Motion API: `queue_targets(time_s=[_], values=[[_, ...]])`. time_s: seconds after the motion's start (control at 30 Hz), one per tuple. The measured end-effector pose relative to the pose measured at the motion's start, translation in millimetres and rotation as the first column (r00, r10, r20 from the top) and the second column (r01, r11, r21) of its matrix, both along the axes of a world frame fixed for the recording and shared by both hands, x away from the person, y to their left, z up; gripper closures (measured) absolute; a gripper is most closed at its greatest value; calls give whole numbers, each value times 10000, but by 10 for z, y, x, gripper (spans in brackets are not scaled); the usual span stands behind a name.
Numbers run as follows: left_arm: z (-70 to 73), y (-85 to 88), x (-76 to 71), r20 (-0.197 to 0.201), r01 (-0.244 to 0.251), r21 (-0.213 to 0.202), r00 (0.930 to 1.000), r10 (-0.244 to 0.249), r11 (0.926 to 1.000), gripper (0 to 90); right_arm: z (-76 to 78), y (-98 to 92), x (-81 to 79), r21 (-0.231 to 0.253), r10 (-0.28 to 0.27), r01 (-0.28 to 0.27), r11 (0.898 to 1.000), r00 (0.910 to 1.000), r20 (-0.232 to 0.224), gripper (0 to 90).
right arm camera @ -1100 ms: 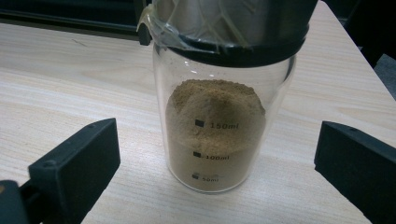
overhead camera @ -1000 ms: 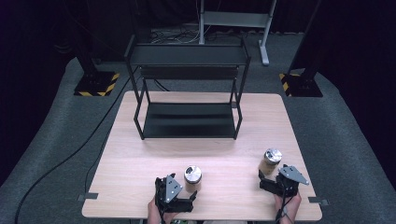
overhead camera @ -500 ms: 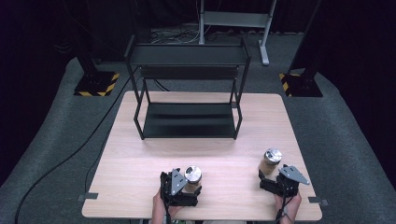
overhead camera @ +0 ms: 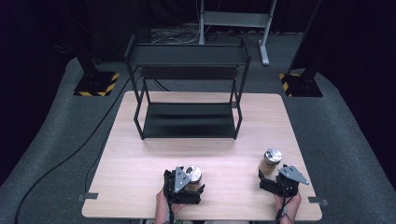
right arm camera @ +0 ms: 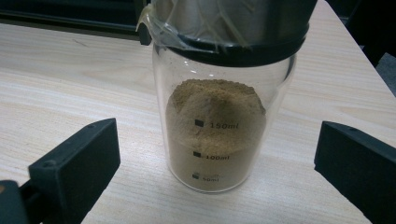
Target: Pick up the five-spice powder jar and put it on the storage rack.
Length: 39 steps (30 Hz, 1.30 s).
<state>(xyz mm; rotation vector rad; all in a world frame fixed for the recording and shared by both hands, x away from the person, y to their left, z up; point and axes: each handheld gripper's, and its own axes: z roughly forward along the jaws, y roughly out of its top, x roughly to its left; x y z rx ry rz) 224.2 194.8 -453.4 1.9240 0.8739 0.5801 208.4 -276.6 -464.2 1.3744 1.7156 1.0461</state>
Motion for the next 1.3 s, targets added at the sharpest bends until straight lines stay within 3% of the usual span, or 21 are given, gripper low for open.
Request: queue_targets(time_s=[0.1, 0.23, 0.53, 0.93, 1.3], values=[[-9, 12, 8, -36, 24, -86, 10000, -24, 10000, 28, 0, 3, -1, 0, -20, 20, 10000, 10000, 2, 0], [-34, 43, 25, -96, 158, -246, 9998, -160, 9996, 172, 6, 10, 7, -66, 1, -1, 10000, 10000, -38, 0], [-93, 52, 11, -6, 273, -554, 9996, -274, 9981, 304, 7, 7, 10, -60, 20, -20, 10000, 10000, -54, 0], [-139, 64, -3, 127, 271, -717, 9996, -263, 9971, 310, 7, 3, 10, -64, 54, -55, 10000, 10000, -48, 0], [-111, 74, 11, 89, 424, -609, 9991, -420, 9972, 311, 5, 3, 7, -61, 59, -60, 10000, 10000, -29, 0]])
